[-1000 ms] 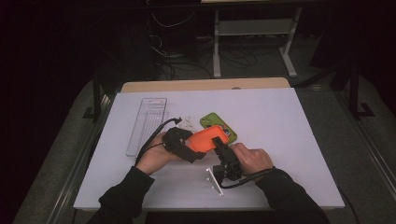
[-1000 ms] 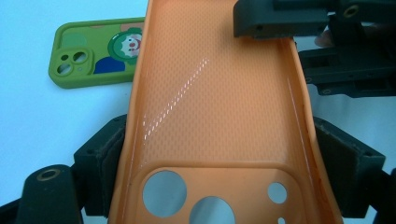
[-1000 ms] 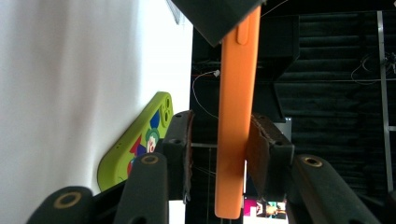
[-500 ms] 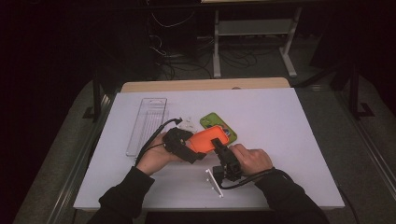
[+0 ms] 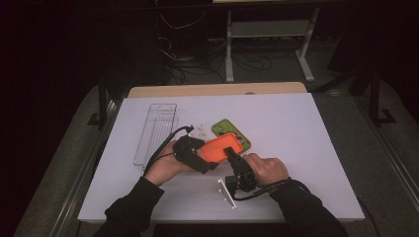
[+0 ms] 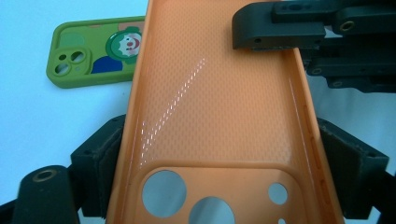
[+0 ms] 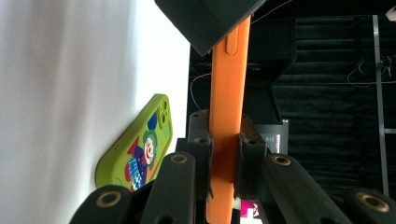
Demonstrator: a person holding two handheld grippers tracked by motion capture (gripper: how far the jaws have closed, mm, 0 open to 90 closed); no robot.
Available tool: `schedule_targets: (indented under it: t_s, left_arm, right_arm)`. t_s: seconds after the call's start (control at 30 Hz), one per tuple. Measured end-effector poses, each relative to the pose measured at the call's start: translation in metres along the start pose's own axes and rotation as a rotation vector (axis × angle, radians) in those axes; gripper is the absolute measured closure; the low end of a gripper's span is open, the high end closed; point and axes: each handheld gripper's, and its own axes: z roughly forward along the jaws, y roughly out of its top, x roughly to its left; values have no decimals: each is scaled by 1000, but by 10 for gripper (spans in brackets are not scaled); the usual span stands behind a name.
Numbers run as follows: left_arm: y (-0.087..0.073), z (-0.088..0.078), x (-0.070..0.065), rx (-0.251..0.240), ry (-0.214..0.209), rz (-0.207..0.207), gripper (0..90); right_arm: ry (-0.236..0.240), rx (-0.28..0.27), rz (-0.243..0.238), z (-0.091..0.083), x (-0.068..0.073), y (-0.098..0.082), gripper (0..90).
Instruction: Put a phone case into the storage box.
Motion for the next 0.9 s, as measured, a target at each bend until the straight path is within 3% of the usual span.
schedule_targets:
  t_s: [0.17, 0.2, 0.3, 0.33, 0.47, 0.5, 0.6, 0.63, 0.67, 0.83, 0.87, 0.9]
  left_arm:
    - [0, -3, 2, -26, -28, -25, 0]
    - [0, -5, 3, -23, -34, -12, 0]
    - [1, -8, 2, -58, -45, -26, 0]
    - [0, -11, 4, -45, -42, -7, 0]
    - [-1, -13, 5, -62, -36, -27, 0]
    - [-2, -15, 7, -53, -31, -10, 0]
    - [-3, -17, 10, -69, -25, -19, 0]
    - [-3, -16, 8, -89, -26, -49, 0]
    - [-3, -18, 10, -78, -21, -26, 0]
    - [-5, -21, 14, -81, -18, -22, 0]
    - [-6, -22, 15, -70, -19, -8, 0]
    - [-6, -21, 14, -70, -16, -9, 0]
  right_arm:
    - [9, 3, 9, 0, 0, -1, 782]
    - [9, 3, 6, 0, -1, -1, 781]
    - [7, 11, 16, 1, -2, -3, 781]
    - [8, 13, 26, 1, -2, -3, 781]
    - [10, 34, 52, 1, -4, -8, 781]
    - [9, 36, 50, 1, -5, -11, 781]
    - [4, 50, 64, 1, -8, -17, 780]
    - [7, 57, 80, 1, -8, -18, 780]
    - [5, 58, 75, 1, -10, -20, 780]
    - [10, 70, 91, 2, -11, -26, 780]
    - [32, 78, 86, 2, -12, -27, 781]
    - [50, 82, 111, 2, -12, -28, 781]
